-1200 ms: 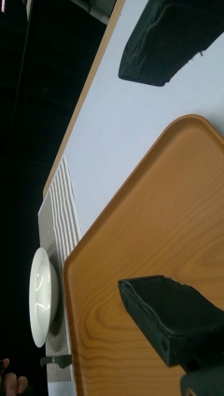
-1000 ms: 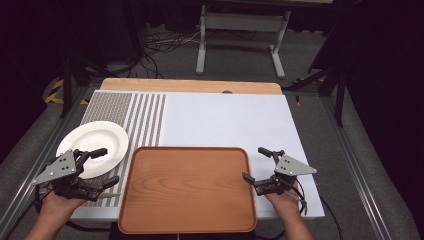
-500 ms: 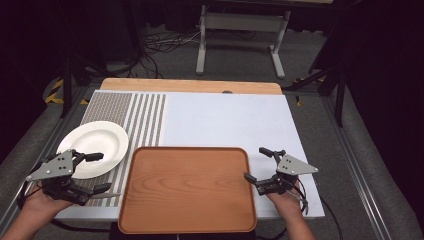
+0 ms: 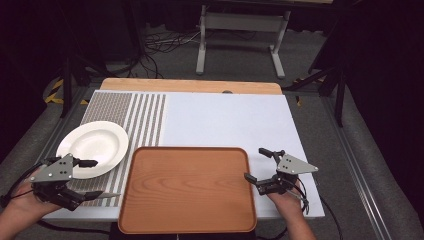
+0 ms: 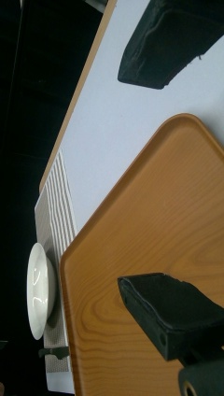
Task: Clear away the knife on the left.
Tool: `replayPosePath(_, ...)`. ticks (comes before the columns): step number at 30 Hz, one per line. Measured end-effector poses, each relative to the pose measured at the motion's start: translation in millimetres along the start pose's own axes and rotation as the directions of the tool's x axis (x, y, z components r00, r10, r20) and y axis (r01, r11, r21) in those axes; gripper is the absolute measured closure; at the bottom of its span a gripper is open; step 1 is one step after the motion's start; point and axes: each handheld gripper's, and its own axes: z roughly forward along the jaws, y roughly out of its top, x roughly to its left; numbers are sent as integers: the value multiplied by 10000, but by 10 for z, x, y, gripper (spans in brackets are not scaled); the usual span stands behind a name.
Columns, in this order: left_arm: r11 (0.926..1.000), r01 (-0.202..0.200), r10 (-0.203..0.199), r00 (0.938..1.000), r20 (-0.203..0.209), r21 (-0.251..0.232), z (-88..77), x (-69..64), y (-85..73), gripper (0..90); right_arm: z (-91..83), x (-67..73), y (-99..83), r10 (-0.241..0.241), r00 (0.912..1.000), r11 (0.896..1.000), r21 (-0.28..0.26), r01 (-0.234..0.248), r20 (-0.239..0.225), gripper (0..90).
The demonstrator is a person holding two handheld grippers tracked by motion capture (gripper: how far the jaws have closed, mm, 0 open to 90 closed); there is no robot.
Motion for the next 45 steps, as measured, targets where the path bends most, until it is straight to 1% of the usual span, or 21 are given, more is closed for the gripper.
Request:
replayPosePath(3, 9998, -81, 80, 10000, 20, 175, -17, 4, -23, 149, -7, -3, -2, 34, 10000, 10000, -27, -34, -12, 45)
replayPosePath(6, 9976, -247, 244, 9997, 65, 650, -18, 5, -54, 176, -8, -4, -1, 48, 10000, 10000, -39, -48, -22, 45)
replayPosePath(9, 9924, -417, 401, 9991, 164, 1159, -9, 9, -79, 188, -5, -2, -1, 42, 10000, 10000, -16, -43, -50, 46)
replayPosePath(11, 9896, -509, 477, 9985, 268, 1343, -6, 16, -106, 212, -5, -5, -3, 53, 10000, 10000, 26, -53, -57, 46)
replayPosePath(15, 9829, -616, 573, 9979, 295, 1736, 10, 30, -154, 211, -6, -7, -4, 69, 10000, 10000, 27, -69, -65, 45)
replayPosePath(18, 9731, -775, 691, 9965, 462, 2170, 19, 36, -174, 217, -7, -10, -5, 62, 10000, 10000, 32, -62, -58, 45)
replayPosePath(19, 9731, -775, 691, 9965, 462, 2170, 19, 36, -174, 224, -7, -10, -5, 62, 10000, 10000, 32, -62, -58, 45)
replayPosePath(22, 9602, -965, 854, 9949, 534, 2619, 21, 44, -192, 236, -16, -16, -4, 138, 9999, 9999, -91, -138, -63, 45)
replayPosePath(23, 9541, -974, 858, 9949, 528, 2833, 16, 48, -205, 240, -21, -17, -4, 151, 9999, 9999, -83, -151, -44, 46)
replayPosePath(24, 9531, -1053, 920, 9940, 598, 2838, 24, 55, -213, 244, -24, -22, -5, 184, 9998, 9998, -105, -185, -52, 45)
replayPosePath(27, 9418, -1135, 951, 9928, 730, 3164, 22, 67, -236, 263, -22, -25, -7, 198, 9998, 9998, -102, -199, -80, 45)
replayPosePath(29, 9288, -1280, 1035, 9907, 880, 3478, 23, 66, -250, 278, -19, -24, -7, 204, 9997, 9997, -99, -205, -102, 45)
replayPosePath(31, 9229, -1353, 1092, 9898, 918, 3606, 31, 66, -261, 296, -18, -23, -6, 197, 9998, 9998, -94, -198, -93, 45)
replayPosePath(33, 9072, -1436, 1144, 9887, 968, 3953, 39, 74, -272, 302, -16, -25, -7, 217, 9997, 9997, -104, -218, -125, 45)
replayPosePath(35, 8969, -1604, 1261, 9860, 1092, 4122, 54, 91, -281, 313, -13, -24, -8, 225, 9996, 9997, -97, -227, -140, 45)
replayPosePath(38, 8711, -1766, 1375, 9835, 1178, 4582, 76, 108, -301, 336, -10, -20, -6, 218, 9996, 9997, -74, -219, -152, 46)
replayPosePath(39, 8657, -1820, 1400, 9824, 1236, 4663, 85, 112, -307, 340, -9, -21, -7, 217, 9996, 9997, -81, -218, -162, 45)
replayPosePath(41, 8438, -1942, 1508, 9805, 1263, 5002, 99, 127, -321, 349, -8, -22, -7, 211, 9996, 9997, -79, -212, -180, 45)
replayPosePath(42, 8299, -1912, 1483, 9812, 1232, 5242, 108, 135, -330, 352, -8, -23, -8, 216, 9996, 9997, -84, -218, -196, 46)
replayPosePath(44, 7974, -2030, 1611, 9792, 1236, 5683, 128, 157, -339, 350, -11, -29, -9, 289, 9992, 9995, -138, -293, -293, 45)
replayPosePath(45, 7880, -2088, 1636, 9779, 1299, 5792, 140, 171, -346, 351, -12, -31, -8, 298, 9991, 9994, -168, -303, -318, 45)
